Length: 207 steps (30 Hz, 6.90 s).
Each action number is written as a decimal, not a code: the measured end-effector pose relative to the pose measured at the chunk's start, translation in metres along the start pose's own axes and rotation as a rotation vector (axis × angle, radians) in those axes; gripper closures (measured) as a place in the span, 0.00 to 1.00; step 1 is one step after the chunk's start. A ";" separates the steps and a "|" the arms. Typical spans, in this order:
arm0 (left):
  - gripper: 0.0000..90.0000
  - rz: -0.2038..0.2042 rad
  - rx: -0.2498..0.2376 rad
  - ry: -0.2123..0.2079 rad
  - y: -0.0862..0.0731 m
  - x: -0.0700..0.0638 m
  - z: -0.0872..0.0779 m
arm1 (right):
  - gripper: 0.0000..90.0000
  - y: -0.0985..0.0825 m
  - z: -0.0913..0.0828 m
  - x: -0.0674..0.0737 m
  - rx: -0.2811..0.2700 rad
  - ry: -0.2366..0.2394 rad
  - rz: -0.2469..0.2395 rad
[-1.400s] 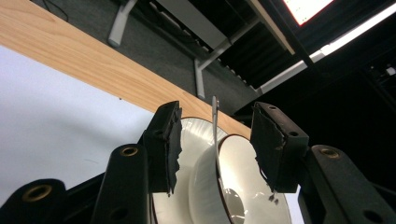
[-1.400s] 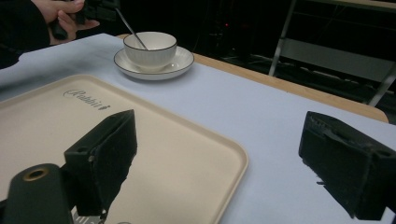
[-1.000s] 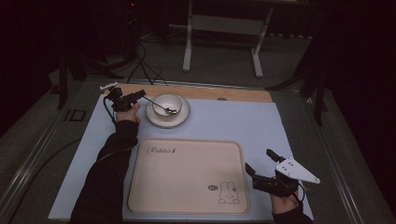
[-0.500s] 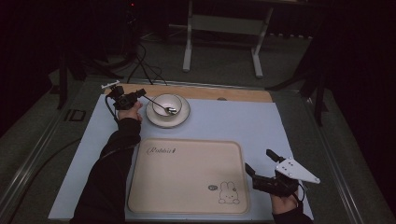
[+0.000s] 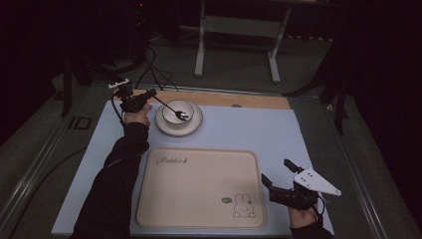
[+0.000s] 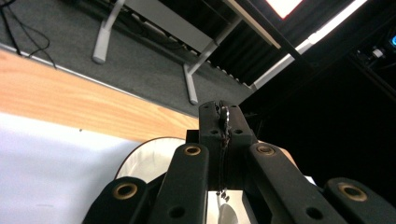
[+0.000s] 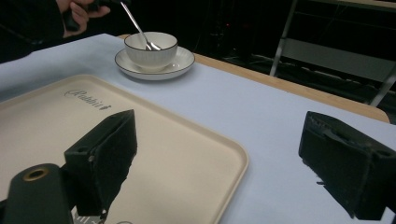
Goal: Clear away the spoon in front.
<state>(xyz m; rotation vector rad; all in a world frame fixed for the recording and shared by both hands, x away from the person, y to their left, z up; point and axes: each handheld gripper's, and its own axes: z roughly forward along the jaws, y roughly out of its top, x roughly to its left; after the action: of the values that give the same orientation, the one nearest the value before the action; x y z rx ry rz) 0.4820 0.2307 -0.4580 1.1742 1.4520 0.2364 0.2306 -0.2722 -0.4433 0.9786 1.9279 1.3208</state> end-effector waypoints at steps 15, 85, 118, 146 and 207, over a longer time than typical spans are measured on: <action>0.99 0.072 -0.021 -0.055 0.030 -0.027 -0.037 | 0.13 0.001 -0.001 0.002 -0.009 0.007 -0.007; 0.99 0.461 0.540 -0.485 -0.008 -0.083 -0.115 | 0.13 0.004 0.002 0.007 -0.061 -0.004 -0.047; 0.99 0.547 0.833 -0.665 -0.073 -0.083 -0.088 | 0.13 0.004 0.004 0.007 -0.045 0.014 -0.048; 0.88 0.506 0.751 -0.523 -0.101 -0.037 -0.060 | 0.13 0.004 0.005 0.007 -0.039 0.027 -0.045; 0.66 0.622 0.677 -0.259 -0.136 -0.033 -0.027 | 0.13 0.003 0.008 0.008 -0.016 0.065 -0.057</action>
<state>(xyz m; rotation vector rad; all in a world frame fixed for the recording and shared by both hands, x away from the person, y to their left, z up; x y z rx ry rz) 0.3834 0.1547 -0.5276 2.1160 0.9148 0.0016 0.2331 -0.2604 -0.4434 0.8767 1.9758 1.3479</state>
